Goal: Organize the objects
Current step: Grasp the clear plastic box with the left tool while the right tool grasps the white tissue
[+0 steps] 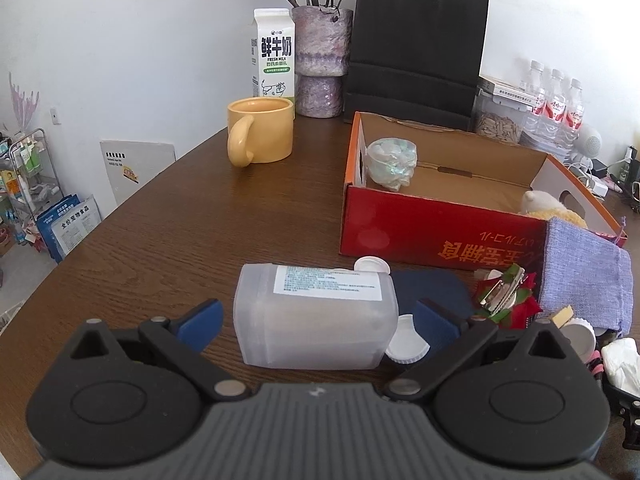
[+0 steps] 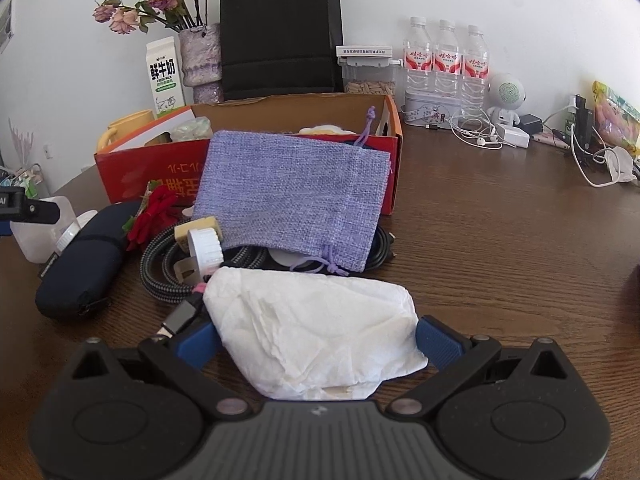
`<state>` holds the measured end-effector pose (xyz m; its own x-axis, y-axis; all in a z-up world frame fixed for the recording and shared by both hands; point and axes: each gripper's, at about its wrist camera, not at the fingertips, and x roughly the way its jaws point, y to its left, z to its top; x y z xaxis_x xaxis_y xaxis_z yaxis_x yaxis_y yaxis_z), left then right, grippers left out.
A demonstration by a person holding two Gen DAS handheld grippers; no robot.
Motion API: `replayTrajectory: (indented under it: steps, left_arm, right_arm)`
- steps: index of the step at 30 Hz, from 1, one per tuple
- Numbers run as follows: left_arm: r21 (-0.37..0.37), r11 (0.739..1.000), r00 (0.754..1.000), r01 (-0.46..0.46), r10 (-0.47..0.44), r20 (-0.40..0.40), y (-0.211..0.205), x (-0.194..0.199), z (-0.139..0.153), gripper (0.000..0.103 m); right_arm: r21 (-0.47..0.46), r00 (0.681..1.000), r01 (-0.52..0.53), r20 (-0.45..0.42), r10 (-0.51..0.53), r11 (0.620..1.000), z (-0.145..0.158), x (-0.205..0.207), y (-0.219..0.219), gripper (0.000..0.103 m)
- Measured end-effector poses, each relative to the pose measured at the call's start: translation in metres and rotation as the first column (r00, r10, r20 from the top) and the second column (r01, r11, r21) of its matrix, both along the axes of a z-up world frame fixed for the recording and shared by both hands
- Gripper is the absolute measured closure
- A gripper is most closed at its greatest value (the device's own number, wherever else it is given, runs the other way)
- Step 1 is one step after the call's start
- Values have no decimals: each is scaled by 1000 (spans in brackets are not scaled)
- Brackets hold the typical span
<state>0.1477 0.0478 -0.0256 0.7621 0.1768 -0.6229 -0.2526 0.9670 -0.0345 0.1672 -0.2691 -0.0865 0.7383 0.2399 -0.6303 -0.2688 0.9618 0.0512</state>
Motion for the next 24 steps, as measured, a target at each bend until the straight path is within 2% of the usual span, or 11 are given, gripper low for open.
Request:
replayTrajectory:
  steps: [12,21,24]
  left_arm:
    - [11,1000,1000,-10,10,-20,2,13,-11,0]
    - [-20,1000,1000,-4,4,-26,8,16,-16,0]
    - [-32,999,1000,18,-19,-23,8,16,-16,17]
  right_arm:
    - [-31,1000,8,-3,-8,999,-1,3,3,0]
    - [-32,1000,9,-3,-9,999,-1,3,4,0]
    - [-32,1000,9,-3,-9,999,-1,3,4,0]
